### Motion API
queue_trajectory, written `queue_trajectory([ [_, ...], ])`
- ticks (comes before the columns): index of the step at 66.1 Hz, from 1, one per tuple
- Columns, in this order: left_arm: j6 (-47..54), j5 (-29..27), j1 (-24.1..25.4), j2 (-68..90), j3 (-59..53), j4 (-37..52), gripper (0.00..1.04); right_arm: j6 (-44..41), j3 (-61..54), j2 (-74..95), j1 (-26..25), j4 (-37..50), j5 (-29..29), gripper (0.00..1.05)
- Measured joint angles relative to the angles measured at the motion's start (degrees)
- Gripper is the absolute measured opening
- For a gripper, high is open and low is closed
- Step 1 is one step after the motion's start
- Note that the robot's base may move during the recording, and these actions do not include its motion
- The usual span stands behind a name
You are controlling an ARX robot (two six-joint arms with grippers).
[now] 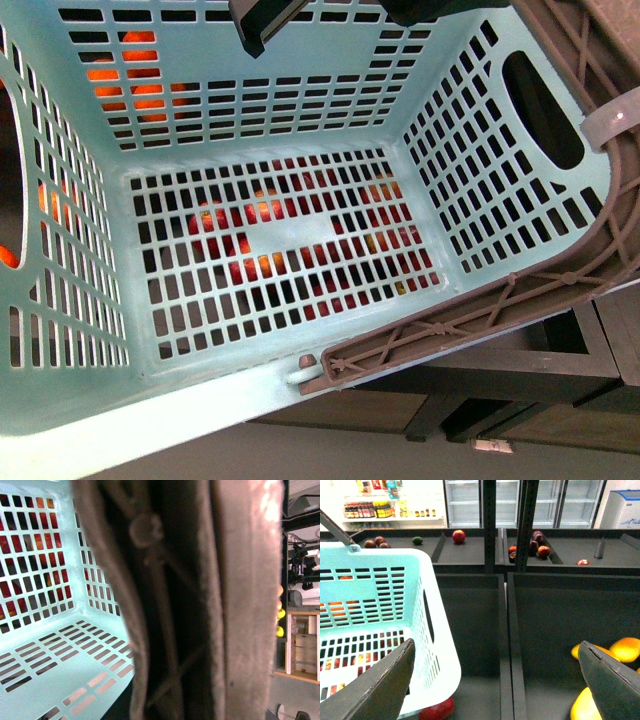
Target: Pick mango and avocado into basket
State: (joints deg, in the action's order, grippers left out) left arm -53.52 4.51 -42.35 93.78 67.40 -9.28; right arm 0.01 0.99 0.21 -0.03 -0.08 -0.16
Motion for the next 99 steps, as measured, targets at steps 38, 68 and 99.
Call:
queue_trajectory([
  [38, -0.2, -0.2, 0.0, 0.0, 0.0, 0.0, 0.14, 4.5, 8.4, 13.1, -5.9, -19.4, -12.6, 0.96],
  [68, -0.1, 0.0, -0.1, 0.0, 0.0, 0.0, 0.14, -3.3, 20.5, 69.1, -34.1, 8.2, -19.5, 0.96],
  [99, -0.1, -0.1, -0.1, 0.0, 0.0, 0.0, 0.14, -5.0, 50.7, 125.3, -34.8, 18.0, -4.9, 0.96],
])
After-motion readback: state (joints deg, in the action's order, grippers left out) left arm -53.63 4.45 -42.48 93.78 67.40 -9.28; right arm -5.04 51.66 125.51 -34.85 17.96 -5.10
